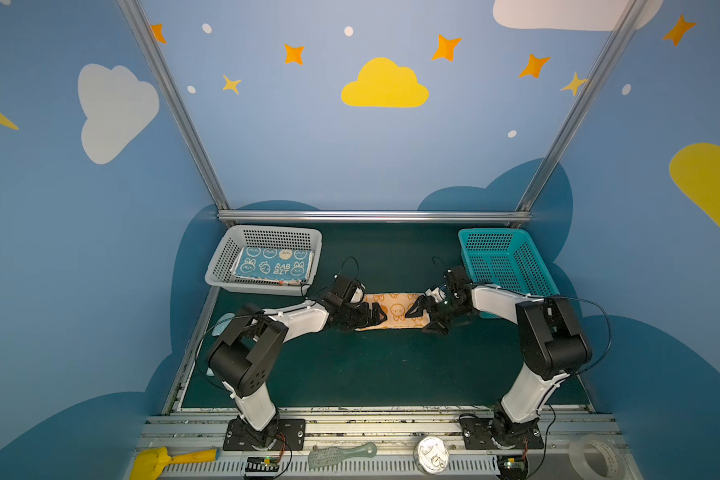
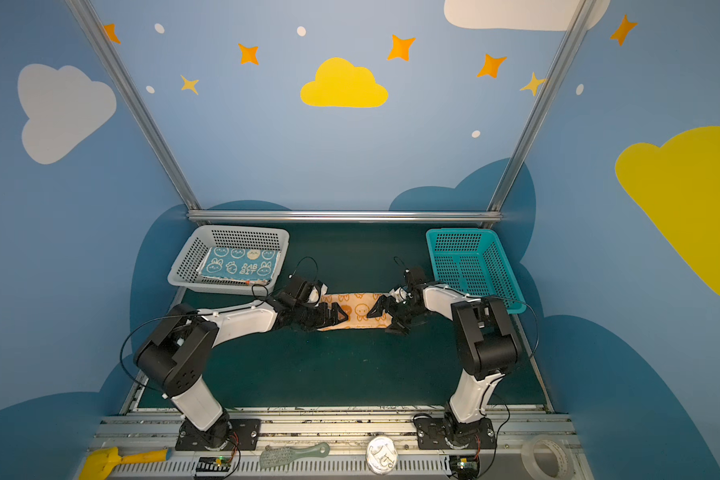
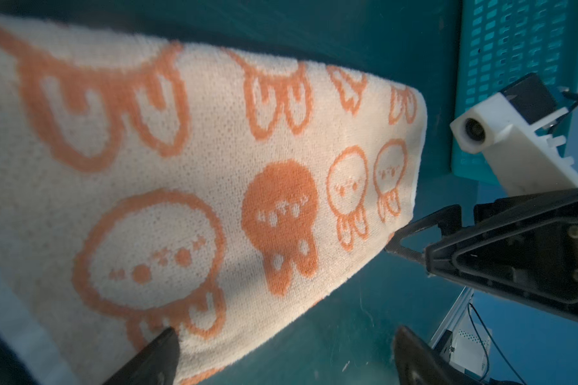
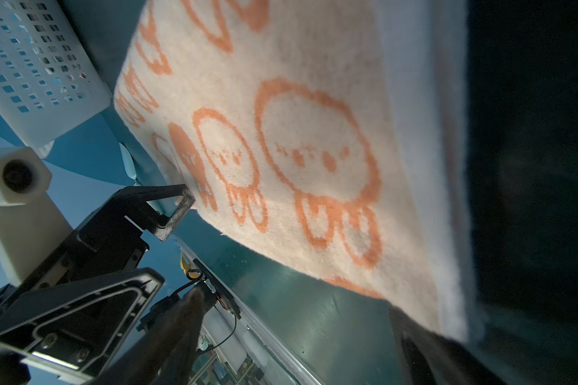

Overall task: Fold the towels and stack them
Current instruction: 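Grasp the ends of the folded towel with both grippers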

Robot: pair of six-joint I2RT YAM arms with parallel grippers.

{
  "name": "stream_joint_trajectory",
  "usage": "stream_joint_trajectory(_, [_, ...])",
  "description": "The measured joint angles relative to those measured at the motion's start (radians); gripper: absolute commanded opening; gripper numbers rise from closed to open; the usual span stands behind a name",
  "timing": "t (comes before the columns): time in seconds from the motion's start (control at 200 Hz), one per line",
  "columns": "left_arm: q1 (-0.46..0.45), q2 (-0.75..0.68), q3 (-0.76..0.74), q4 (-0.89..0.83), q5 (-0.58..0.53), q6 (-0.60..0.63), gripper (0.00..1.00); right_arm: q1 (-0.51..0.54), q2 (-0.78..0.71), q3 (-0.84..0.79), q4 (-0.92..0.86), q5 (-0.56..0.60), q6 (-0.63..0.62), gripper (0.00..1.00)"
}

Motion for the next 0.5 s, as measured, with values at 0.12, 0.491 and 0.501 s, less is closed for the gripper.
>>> stream_joint_trajectory(0.12, [0.003,-0.002,0.005,-0.009,-0.002,0.008,1.00,0.000,-0.001,0.002,-0.004,0.000,-0.007,0.87])
stream_joint_trajectory(0.491, [0.024,-0.054,0.238,-0.346,-0.146,0.159,1.00,-0.024,-0.124,0.198,-0.195,0.111,-0.089,0.89])
stream_joint_trajectory(0.501, [0.026,-0.053,0.241,-0.351,-0.148,0.162,1.00,-0.026,-0.122,0.206,-0.198,0.116,-0.092,0.89])
